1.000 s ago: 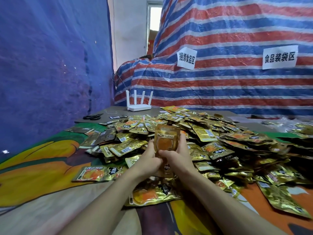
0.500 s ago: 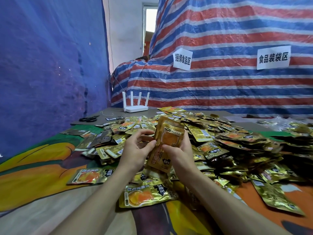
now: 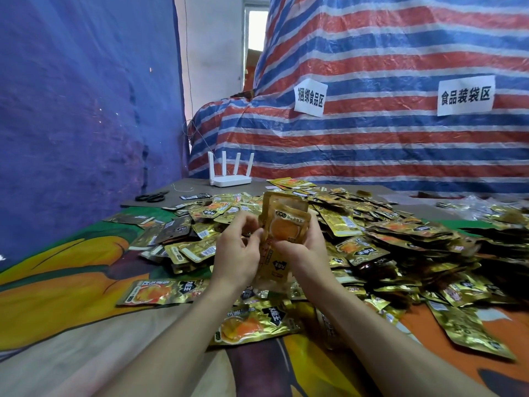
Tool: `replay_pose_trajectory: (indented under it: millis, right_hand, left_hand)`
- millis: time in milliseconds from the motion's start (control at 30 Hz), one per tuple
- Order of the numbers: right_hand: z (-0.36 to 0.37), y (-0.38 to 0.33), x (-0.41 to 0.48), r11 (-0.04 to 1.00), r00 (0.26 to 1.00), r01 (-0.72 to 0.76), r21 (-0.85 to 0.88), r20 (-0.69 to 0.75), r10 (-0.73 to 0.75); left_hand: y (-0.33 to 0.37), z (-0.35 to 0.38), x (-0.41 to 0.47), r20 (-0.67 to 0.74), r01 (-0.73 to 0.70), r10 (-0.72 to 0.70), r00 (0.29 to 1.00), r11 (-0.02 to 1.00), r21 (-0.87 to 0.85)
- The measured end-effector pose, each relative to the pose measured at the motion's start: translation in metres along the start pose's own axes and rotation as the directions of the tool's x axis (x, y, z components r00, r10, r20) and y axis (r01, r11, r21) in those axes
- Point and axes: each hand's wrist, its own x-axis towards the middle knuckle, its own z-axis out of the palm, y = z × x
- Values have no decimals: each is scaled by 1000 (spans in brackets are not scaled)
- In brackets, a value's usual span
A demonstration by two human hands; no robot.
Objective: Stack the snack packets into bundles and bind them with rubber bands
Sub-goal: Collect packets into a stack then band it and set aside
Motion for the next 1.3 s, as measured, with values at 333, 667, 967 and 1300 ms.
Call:
replay_pose_trajectory:
  millis: [333, 667, 967, 1300]
  right_hand:
    - [8, 13, -4, 991, 993, -115, -65, -42, 113]
    - [7, 9, -6, 994, 992, -93, -52, 81, 97]
    - [2, 6, -6, 981, 993, -75, -179, 76, 90]
    - [-26, -46, 2, 826, 993, -48, -562, 61, 99]
  left_hand:
    - [6, 10, -9, 527, 581, -284, 801, 583, -568]
    - [-15, -2, 5, 231, 303, -213, 949, 819, -488]
    - [-26, -7, 6, 329, 289, -168, 929, 885, -366]
    - [-21, 5, 3, 303, 417, -308, 902, 805, -423]
